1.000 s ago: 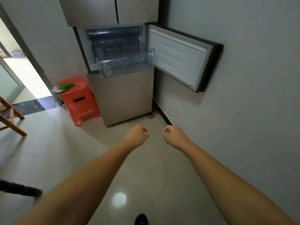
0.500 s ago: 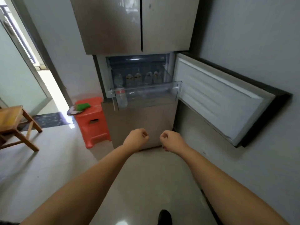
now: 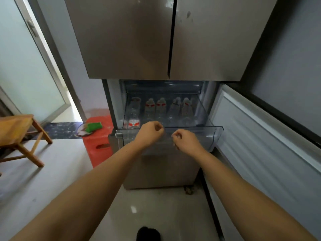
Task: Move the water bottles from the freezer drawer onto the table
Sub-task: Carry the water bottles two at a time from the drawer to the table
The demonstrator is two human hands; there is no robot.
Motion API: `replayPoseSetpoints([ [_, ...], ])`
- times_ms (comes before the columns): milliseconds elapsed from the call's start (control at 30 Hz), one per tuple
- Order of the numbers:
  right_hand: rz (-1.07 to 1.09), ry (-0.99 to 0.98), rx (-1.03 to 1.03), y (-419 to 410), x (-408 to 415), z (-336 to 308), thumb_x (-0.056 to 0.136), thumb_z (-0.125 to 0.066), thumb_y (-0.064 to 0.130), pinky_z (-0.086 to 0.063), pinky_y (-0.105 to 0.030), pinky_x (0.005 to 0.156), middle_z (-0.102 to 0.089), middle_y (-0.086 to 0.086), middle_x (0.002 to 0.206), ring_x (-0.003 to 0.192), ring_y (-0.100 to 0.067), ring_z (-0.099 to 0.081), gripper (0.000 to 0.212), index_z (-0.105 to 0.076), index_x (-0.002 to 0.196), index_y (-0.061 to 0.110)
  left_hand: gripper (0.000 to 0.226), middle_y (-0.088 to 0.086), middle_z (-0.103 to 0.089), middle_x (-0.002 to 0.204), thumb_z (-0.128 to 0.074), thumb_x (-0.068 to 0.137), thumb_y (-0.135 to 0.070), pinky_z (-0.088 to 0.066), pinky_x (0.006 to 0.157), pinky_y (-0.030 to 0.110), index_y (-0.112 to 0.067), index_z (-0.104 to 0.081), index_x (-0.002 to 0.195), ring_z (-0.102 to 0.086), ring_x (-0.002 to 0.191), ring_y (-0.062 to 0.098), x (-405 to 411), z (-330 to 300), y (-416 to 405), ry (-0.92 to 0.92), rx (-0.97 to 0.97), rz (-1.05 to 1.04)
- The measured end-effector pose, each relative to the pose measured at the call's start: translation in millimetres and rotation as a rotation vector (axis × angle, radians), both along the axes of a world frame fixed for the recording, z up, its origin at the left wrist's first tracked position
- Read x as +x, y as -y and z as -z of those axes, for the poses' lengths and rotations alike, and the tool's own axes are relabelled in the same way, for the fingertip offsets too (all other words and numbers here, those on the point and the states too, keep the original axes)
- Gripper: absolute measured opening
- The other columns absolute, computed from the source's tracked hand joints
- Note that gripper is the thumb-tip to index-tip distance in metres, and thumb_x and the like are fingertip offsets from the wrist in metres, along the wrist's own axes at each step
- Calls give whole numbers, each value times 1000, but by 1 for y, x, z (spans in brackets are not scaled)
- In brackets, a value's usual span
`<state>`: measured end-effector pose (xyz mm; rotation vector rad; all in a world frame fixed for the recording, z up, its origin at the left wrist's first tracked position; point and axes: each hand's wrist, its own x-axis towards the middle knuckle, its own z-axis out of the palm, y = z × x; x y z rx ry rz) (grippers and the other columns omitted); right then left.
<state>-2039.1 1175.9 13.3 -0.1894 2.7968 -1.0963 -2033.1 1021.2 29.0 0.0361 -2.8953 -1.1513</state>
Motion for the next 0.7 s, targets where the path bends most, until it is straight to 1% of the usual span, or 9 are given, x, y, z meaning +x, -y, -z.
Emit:
replayPoseSetpoints([
  [100,39,-56,-80,13,-47,-7,94,-50,15,-54,-36,75,-68,-5,78,72,-22,-65,15,-63,87,15,22,9,-71,105,-55,90,-18,-48,87,31,-9,-69,105,-64,100,23,-49,-7,18,-9,1,-45],
  [200,67,-48,-112,21,-95,-15,95,-49,15,-52,-32,67,-67,-5,76,61,-15,-60,17,-65,91,11,23,11,-69,109,-54,91,-19,-48,87,32,-8,-67,106,-62,102,25,-97,-1,36,95,-23,-47],
  [300,100,-13,-129,21,-135,-12,96,-48,17,-46,-20,56,-64,0,72,57,-10,-57,17,-63,93,11,25,16,-66,113,-52,92,-25,-49,88,37,-4,-63,102,-61,104,31,-135,20,58,252,-179,-32],
  [333,111,8,-125,19,-146,-7,96,-48,17,-44,-19,54,-63,1,72,57,-10,-58,17,-63,91,12,31,16,-65,116,-51,93,-28,-49,89,38,-3,-63,108,-61,106,32,-143,30,64,324,-254,-24],
  [400,123,49,-94,14,-163,8,96,-48,17,-45,-23,59,-65,-1,75,63,-14,-61,18,-61,84,13,33,16,-60,123,-48,95,-23,-48,95,39,-4,-57,121,-58,112,32,-151,48,74,476,-418,20],
  [467,128,91,-12,5,-181,22,95,-48,16,-45,-28,71,-65,-7,84,82,-25,-65,19,-61,84,10,32,16,-59,123,-51,93,-16,-49,97,38,-6,-56,123,-58,113,31,-162,63,81,541,-501,38],
  [567,141,199,159,-9,-216,38,97,-45,15,-44,-33,80,-66,-22,108,104,-35,-60,28,-63,107,-5,34,14,-58,125,-54,91,-20,-50,97,37,-6,-55,123,-58,115,31,-178,84,78,569,-510,-12],
  [633,124,258,266,-19,-238,50,98,-47,21,-42,-32,79,-63,-22,117,107,-36,-59,32,-61,113,-4,47,16,-50,136,-55,91,-25,-44,102,40,-5,-48,133,-51,124,33,-186,96,76,657,-460,-175],
  [700,132,285,329,-26,-252,61,99,-48,25,-44,-33,81,-62,-19,121,109,-36,-58,35,-62,115,-2,62,18,-47,140,-61,86,-33,-41,106,44,-6,-44,138,-48,127,36,-192,102,76,734,-404,-309],
])
